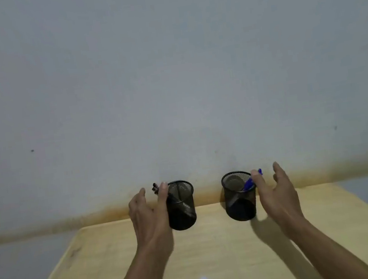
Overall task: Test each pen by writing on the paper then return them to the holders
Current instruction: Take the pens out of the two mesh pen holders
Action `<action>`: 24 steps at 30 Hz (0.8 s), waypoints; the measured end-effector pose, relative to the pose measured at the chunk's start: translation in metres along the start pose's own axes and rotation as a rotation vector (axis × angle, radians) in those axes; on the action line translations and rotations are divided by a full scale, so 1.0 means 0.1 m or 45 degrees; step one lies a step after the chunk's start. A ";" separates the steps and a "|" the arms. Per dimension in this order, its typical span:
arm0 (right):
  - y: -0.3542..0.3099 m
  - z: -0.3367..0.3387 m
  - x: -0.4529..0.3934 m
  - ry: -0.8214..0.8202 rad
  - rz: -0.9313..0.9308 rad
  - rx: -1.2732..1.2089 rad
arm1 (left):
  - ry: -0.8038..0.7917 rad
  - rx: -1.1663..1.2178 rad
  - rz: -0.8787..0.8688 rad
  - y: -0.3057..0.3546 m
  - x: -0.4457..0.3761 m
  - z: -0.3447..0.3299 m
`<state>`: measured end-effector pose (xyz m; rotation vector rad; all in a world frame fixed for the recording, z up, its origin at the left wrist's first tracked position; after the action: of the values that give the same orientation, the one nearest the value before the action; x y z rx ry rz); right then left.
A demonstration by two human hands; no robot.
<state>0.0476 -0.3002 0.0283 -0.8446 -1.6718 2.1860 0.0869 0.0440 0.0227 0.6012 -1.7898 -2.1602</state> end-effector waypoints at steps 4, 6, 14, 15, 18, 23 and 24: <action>0.07 -0.20 -0.07 -0.016 0.036 -0.091 | 0.033 -0.176 -0.066 -0.11 -0.16 -0.22; 0.07 -0.28 -0.08 -0.020 0.041 -0.165 | 0.056 -0.086 -0.037 -0.19 -0.23 -0.30; 0.06 -0.46 -0.03 0.031 0.117 -0.399 | 0.096 0.207 -0.094 -0.17 -0.20 -0.44; 0.07 -0.48 -0.03 0.037 0.125 -0.368 | 0.081 0.221 -0.085 -0.18 -0.19 -0.47; 0.10 -0.52 -0.04 0.027 0.162 -0.206 | 0.029 0.199 -0.025 -0.22 -0.18 -0.56; 0.15 -0.57 -0.03 -0.040 0.188 -0.133 | 0.048 0.177 -0.081 -0.22 -0.19 -0.57; 0.14 -0.57 -0.05 -0.058 0.217 -0.086 | 0.061 0.171 -0.088 -0.23 -0.21 -0.56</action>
<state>0.0874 -0.2622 0.0066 -0.9958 -1.7635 2.2864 0.1330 0.0102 -0.0052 0.7500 -1.9260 -2.0622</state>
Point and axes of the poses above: each hand's wrist, its own x-axis away from the middle knuckle, its own z-axis out of the back of the hand, y = z × x, the point moved 10 cm from there along -x, towards the middle knuckle, and after that the axes turned 5 degrees about z, right-handed, at the moved point
